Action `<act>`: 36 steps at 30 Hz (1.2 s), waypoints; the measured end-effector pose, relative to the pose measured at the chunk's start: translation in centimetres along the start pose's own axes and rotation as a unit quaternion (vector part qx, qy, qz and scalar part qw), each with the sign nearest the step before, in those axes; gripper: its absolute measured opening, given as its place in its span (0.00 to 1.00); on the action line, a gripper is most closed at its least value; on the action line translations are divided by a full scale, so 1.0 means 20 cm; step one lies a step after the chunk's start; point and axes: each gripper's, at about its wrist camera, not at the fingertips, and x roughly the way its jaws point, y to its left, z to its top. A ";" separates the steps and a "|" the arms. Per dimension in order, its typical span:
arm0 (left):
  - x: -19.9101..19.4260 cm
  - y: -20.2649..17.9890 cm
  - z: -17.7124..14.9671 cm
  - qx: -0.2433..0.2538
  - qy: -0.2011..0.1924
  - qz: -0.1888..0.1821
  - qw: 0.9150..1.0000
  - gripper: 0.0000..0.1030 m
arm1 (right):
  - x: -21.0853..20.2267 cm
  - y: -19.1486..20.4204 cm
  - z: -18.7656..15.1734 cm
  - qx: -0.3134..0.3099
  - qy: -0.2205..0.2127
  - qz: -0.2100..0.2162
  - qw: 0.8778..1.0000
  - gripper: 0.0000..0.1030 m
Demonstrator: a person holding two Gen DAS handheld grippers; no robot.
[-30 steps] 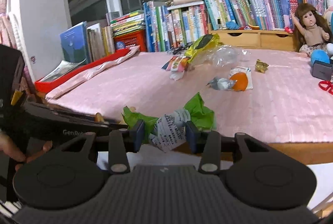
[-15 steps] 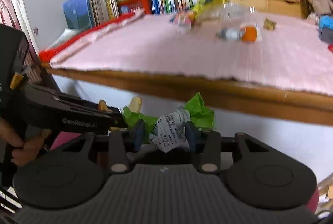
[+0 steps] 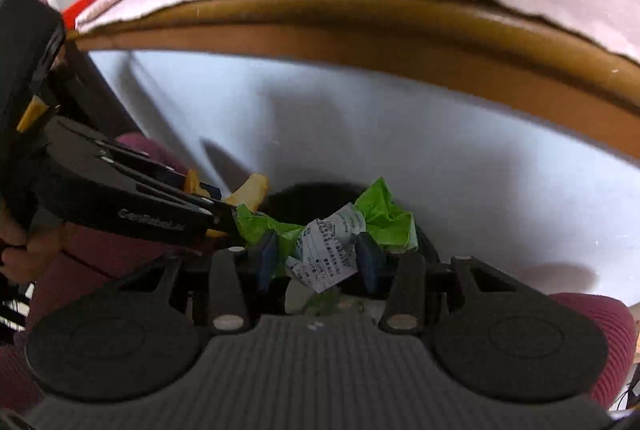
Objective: Collect trash
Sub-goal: 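Open the right tool to drop the green bag while the left tool releases the bread snack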
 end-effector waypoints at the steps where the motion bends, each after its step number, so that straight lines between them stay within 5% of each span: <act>1: 0.02 0.00 0.00 0.001 0.004 0.003 1.000 0.34 | 0.01 0.00 0.00 -0.002 0.004 -0.001 1.000 0.47; 28: 0.13 -0.02 0.00 0.019 0.023 0.031 0.999 0.35 | 0.13 -0.02 0.01 0.000 0.033 -0.016 0.999 0.50; 36: 0.13 -0.03 0.00 0.014 0.018 0.040 0.999 0.45 | 0.12 -0.02 -0.01 0.004 0.033 -0.014 0.999 0.61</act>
